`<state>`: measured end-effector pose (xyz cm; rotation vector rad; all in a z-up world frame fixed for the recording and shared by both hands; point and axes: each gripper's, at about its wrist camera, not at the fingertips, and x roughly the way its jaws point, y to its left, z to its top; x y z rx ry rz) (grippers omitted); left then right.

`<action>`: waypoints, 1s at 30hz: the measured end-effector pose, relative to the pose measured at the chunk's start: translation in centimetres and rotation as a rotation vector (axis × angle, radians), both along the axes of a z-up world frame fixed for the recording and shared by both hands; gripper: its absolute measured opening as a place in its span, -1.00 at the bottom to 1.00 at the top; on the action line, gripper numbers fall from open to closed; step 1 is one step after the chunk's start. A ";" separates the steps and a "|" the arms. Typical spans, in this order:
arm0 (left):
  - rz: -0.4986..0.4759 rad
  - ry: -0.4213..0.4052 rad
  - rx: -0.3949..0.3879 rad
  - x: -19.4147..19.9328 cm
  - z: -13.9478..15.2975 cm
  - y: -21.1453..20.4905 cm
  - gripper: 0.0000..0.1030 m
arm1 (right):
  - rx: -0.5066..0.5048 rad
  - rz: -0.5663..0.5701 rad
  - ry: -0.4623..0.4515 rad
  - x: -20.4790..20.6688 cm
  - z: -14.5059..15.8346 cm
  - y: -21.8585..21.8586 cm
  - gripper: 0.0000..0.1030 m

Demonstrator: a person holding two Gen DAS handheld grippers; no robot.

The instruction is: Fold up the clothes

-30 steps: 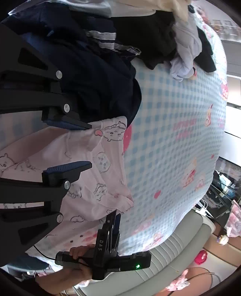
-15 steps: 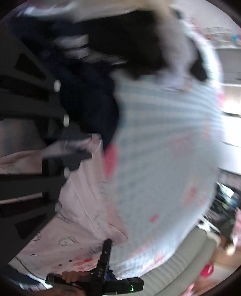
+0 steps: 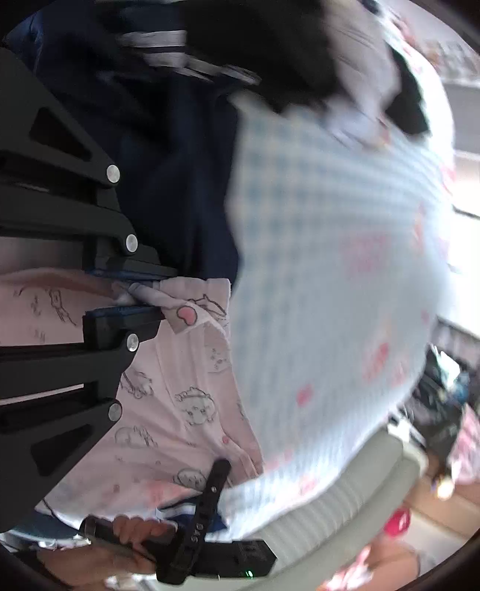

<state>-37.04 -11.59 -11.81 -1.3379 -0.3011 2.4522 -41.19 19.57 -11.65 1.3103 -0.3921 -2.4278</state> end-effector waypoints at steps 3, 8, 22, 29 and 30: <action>-0.023 0.038 0.005 -2.2 1.8 1.9 -0.75 | 0.015 -0.045 -0.008 -0.3 1.5 2.3 -0.87; 0.037 -0.140 -0.112 -5.6 -3.2 3.3 -0.03 | 0.085 -0.098 -0.162 -0.8 -0.9 4.3 -0.14; 0.037 -0.143 0.243 13.3 -2.9 -0.3 0.03 | -0.126 -0.044 -0.245 17.5 -3.1 0.2 0.17; 0.107 -0.185 0.226 19.3 -4.2 0.4 0.03 | -0.106 0.001 -0.278 22.3 -4.5 -3.9 0.26; 0.117 -0.191 0.224 20.1 -4.4 0.5 0.03 | -0.106 0.006 -0.281 22.7 -4.5 -4.0 0.26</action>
